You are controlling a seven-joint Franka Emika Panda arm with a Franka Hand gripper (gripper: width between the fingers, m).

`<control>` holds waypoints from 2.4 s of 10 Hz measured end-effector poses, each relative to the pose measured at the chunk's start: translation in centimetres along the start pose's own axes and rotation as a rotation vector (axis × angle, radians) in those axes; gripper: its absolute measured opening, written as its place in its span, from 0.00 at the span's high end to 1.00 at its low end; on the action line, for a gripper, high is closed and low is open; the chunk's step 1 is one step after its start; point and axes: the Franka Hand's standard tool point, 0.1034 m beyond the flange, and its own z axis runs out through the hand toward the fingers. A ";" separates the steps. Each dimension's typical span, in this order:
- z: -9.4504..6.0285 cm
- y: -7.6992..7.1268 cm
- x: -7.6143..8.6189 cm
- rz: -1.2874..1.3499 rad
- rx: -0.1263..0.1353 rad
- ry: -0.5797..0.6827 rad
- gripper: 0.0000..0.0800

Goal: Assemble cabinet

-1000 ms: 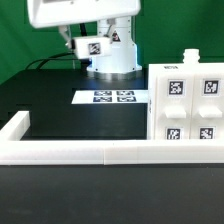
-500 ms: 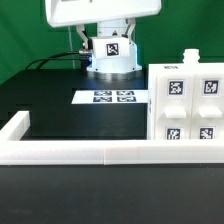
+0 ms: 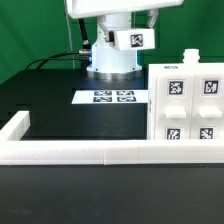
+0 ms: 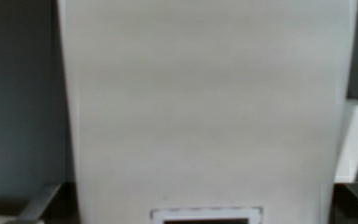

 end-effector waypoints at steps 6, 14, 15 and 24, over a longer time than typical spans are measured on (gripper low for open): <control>-0.7 -4.6 5.2 -0.043 0.017 0.041 0.30; 0.2 -6.2 8.2 -0.028 0.018 0.043 0.30; 0.3 -6.3 8.7 -0.029 0.018 0.046 0.30; -0.2 -7.1 9.4 0.040 0.020 0.056 0.30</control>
Offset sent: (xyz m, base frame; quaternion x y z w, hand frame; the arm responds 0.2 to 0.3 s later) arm 0.0429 0.0444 0.0159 -0.0038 -0.0024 0.0280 0.9996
